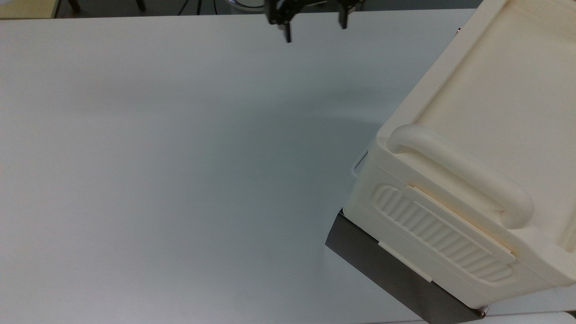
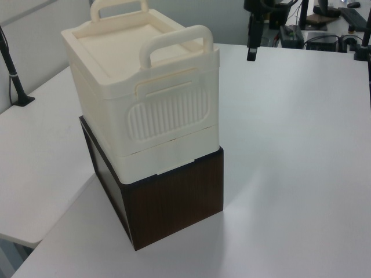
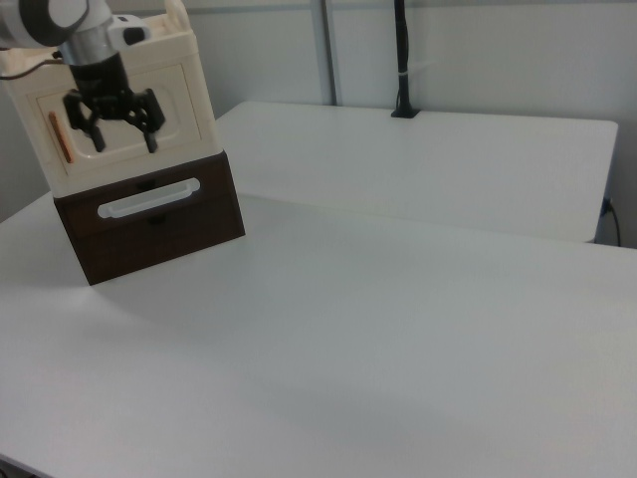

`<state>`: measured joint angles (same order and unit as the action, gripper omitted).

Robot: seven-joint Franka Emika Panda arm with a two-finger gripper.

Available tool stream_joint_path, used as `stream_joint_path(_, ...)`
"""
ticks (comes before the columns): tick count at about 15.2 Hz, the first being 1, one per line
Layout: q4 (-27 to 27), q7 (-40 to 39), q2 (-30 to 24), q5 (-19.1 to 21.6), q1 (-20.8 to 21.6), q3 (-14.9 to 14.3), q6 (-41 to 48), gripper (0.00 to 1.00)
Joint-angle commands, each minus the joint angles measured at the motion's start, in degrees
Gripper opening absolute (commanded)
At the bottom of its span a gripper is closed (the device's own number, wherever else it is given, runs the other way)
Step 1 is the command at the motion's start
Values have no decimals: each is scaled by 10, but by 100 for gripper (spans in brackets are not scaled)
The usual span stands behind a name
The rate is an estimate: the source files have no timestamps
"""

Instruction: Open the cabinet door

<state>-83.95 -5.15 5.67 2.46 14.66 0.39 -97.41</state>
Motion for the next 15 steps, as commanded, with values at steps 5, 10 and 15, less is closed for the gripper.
stream_joint_path(5,1,-111,9,35,76,-1,-89,100)
stream_joint_path(10,2,-156,36,30,96,26,-142,100)
stream_joint_path(15,2,-164,50,30,96,51,-188,100)
